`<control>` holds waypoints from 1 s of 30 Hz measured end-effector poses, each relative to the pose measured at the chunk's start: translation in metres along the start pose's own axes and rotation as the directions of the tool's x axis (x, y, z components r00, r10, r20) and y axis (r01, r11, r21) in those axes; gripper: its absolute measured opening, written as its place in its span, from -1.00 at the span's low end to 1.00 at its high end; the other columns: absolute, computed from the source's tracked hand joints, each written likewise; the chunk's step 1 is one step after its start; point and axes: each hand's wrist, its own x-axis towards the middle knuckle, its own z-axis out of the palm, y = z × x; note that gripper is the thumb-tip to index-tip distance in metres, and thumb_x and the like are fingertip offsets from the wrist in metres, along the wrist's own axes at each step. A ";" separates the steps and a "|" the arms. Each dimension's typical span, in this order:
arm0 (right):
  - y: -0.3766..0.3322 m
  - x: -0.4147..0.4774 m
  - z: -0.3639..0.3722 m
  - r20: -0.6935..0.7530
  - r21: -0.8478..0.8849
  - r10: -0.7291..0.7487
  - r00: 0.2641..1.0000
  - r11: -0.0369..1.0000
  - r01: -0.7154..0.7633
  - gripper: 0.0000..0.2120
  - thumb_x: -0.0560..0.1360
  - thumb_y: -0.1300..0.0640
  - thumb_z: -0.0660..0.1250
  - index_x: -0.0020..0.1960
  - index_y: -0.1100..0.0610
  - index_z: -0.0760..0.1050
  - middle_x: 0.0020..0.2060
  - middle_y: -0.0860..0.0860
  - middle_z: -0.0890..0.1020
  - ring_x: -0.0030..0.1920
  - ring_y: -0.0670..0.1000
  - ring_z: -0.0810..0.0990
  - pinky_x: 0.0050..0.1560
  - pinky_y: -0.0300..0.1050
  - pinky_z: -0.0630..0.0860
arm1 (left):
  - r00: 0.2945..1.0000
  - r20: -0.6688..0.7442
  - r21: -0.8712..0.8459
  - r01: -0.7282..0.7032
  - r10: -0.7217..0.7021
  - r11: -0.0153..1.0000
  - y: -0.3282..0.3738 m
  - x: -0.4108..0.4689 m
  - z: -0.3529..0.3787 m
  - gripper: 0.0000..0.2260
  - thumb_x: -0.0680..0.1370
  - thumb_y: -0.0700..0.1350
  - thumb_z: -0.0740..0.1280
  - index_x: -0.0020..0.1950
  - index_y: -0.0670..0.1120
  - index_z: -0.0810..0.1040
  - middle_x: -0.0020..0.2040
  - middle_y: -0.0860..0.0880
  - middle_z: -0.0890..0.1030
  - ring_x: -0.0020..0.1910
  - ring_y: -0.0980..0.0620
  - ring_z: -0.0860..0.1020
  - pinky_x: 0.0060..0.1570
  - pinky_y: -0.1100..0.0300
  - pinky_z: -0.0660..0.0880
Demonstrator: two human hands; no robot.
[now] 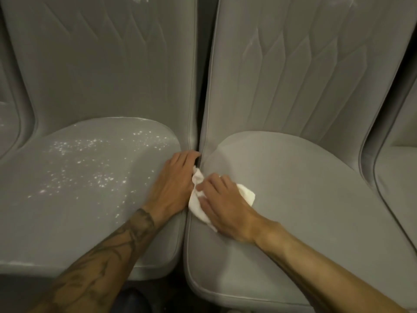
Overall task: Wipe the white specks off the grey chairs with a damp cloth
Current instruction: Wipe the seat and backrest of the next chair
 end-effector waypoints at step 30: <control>0.114 0.067 -0.003 -0.421 0.323 0.452 0.787 0.885 -0.335 -0.83 0.63 0.10 0.17 0.03 0.19 0.47 -0.02 0.10 0.47 -0.06 0.12 0.44 -0.01 0.10 0.45 | 0.879 -0.476 0.057 -0.020 0.044 0.998 0.045 0.125 0.002 -0.42 0.67 -0.11 0.31 0.67 -0.01 0.23 0.65 -0.23 0.11 0.58 -0.25 0.27 0.50 -0.15 0.36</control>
